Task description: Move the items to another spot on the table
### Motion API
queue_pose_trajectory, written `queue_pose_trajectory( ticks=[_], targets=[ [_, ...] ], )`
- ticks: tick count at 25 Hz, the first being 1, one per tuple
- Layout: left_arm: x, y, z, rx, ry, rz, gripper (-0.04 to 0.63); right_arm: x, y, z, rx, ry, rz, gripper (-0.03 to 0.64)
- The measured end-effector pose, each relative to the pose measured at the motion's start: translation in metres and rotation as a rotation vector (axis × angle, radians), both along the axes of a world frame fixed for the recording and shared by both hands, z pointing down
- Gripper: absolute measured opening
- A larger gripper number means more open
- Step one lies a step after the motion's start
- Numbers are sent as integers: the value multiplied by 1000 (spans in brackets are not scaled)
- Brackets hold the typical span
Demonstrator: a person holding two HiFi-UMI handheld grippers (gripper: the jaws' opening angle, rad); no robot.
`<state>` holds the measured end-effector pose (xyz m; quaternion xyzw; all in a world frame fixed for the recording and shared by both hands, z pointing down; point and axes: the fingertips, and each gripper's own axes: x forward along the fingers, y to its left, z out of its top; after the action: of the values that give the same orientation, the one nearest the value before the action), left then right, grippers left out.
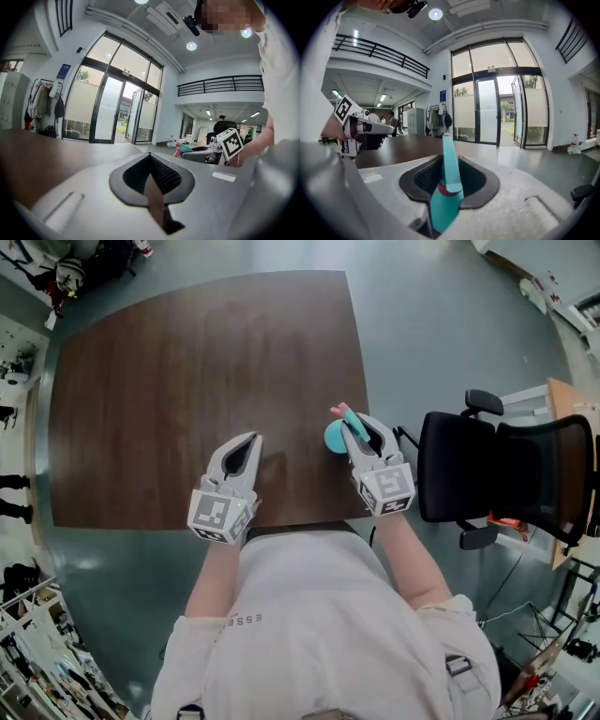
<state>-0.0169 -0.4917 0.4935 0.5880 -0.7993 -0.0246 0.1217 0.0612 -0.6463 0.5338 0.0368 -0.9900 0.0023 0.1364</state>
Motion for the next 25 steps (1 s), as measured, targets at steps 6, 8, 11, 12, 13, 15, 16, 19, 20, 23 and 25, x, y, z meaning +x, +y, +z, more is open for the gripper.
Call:
queue_pose_trajectory(
  ticks=[6,8,11,12,13,15,16,19,20,23,25],
  targets=[
    [7,-1,4,9,-6,-2,17,6,1,0,3,-39,6,91],
    [8,2,3,8,-6,-1,17,6,3,-2,-10,-46,13,91],
    [12,4,-3,13,-7,2,17,9,6,-11,-36,-76,19,152],
    [14,5,-6,16,-8,2,17,10,7,-15,-46,-79,20,196],
    [16,5,-10,18,-9,2,17,11,7,-19,-56,-82,22,206],
    [18,5,-19,23,-11,-1,17,15,6,-31,-64,-93,32,206],
    [19,6,-23,25,-12,-3,17,17,6,-38,-58,-96,38,206],
    [22,11,-35,34,-16,-12,17,25,14,-60,-15,-82,44,183],
    [24,13,-38,39,-18,-14,17,27,18,-68,-6,-86,43,156],
    [28,21,-41,49,-22,-16,17,33,26,-82,-11,-103,64,-8],
    [33,32,-41,52,-16,-19,17,35,35,-82,-51,-90,73,-8]
  ],
)
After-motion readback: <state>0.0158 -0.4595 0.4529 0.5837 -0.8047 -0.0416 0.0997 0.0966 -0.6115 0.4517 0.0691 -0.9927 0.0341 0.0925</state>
